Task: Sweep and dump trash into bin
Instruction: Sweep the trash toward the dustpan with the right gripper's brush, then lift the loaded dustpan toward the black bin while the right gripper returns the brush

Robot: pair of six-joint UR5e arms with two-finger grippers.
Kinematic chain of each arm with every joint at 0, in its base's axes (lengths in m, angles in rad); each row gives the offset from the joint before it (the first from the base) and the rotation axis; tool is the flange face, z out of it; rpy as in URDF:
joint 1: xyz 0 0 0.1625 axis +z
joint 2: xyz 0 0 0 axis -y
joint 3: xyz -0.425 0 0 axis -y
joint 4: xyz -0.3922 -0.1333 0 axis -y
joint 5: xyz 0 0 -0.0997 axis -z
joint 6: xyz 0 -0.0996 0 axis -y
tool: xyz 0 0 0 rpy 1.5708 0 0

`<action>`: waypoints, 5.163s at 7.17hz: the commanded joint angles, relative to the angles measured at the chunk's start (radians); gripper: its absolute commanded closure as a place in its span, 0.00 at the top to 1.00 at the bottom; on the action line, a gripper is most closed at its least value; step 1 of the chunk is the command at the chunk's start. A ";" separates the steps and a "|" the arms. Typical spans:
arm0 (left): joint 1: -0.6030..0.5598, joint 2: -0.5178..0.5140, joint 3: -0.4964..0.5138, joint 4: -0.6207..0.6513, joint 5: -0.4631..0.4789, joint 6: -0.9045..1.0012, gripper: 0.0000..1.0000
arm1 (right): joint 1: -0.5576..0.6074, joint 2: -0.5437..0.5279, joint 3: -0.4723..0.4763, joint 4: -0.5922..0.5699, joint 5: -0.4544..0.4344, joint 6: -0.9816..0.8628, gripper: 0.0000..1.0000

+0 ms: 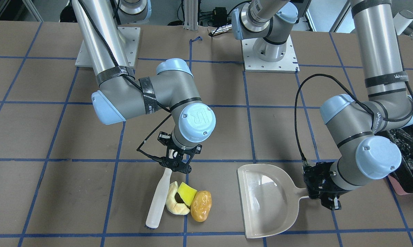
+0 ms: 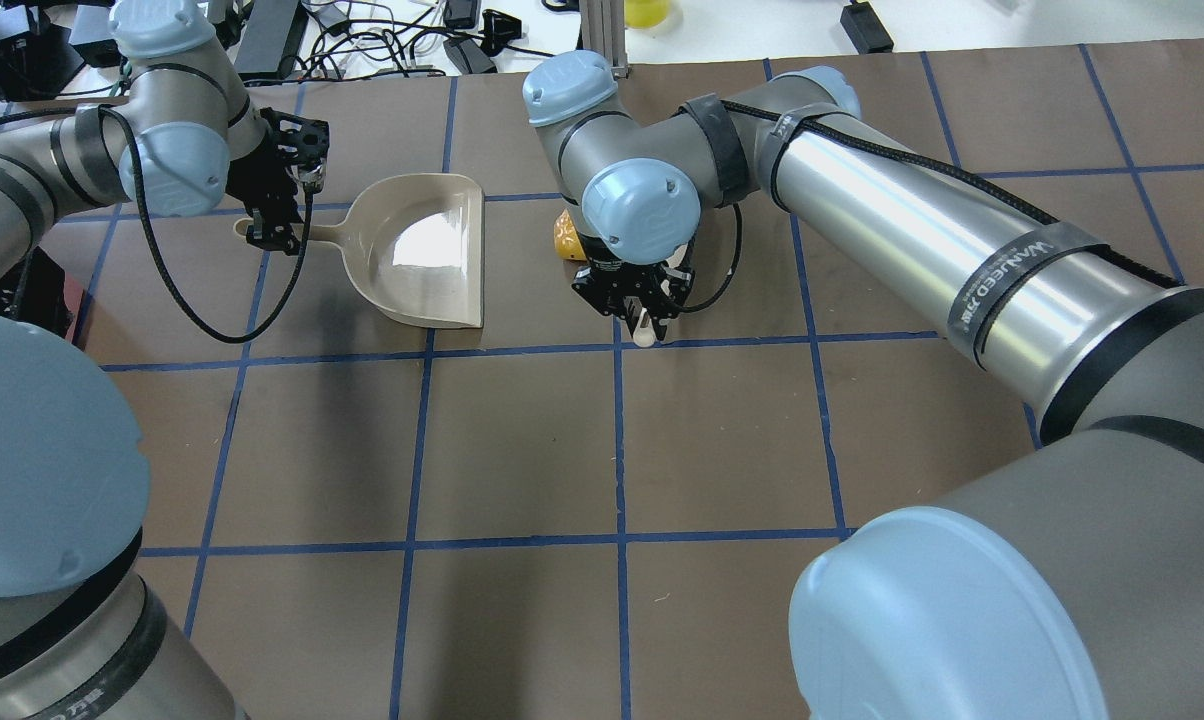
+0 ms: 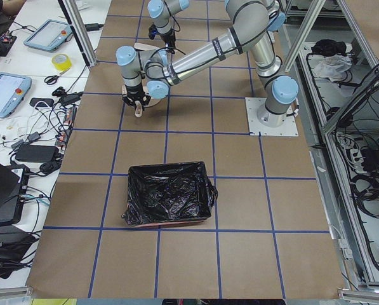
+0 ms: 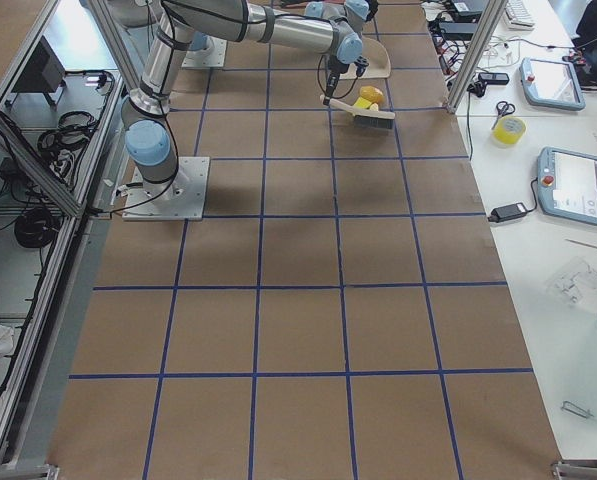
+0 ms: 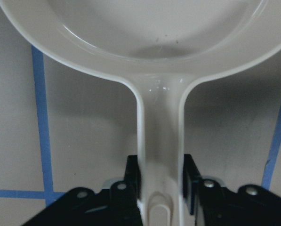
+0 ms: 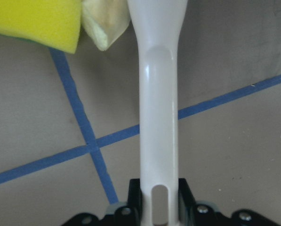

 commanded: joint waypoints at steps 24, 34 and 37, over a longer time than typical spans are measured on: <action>0.000 0.004 -0.004 -0.008 -0.003 -0.012 0.00 | 0.264 0.119 -0.302 0.046 0.179 -0.093 0.00; 0.142 0.089 -0.007 -0.082 -0.140 0.083 0.00 | -0.540 -0.653 0.319 0.386 0.059 -0.682 0.00; 0.321 0.172 0.024 -0.228 -0.138 0.358 0.00 | -0.786 -0.585 0.475 0.031 0.018 -0.990 0.00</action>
